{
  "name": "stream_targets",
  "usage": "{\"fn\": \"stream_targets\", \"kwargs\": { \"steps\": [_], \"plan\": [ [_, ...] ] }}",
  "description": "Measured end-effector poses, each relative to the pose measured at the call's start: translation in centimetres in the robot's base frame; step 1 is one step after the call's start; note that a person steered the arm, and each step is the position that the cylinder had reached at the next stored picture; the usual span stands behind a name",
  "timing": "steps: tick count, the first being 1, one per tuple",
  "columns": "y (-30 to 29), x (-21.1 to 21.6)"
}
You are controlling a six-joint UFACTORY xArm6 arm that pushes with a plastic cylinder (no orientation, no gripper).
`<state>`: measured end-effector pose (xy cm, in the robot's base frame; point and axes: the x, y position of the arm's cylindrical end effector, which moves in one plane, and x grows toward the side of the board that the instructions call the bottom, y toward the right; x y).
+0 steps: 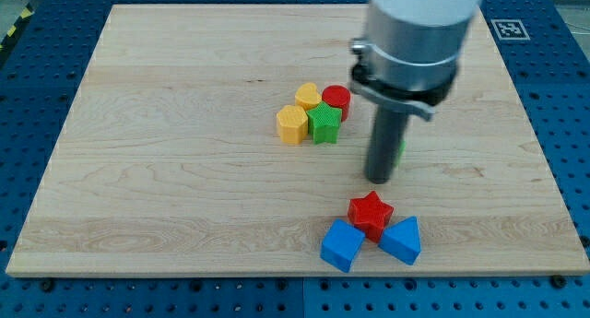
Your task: Slide the green circle into the right of the green star
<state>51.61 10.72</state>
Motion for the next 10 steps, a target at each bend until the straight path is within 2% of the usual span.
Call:
{"fn": "stream_targets", "kwargs": {
  "steps": [2, 3, 4, 5, 7, 8, 10],
  "plan": [
    [2.9, 1.5],
    [5.5, 0.2],
    [4.8, -2.4],
    [2.9, -3.1],
    [4.0, 0.1],
    [2.4, -0.3],
    [-1.4, -4.5]
  ]
}}
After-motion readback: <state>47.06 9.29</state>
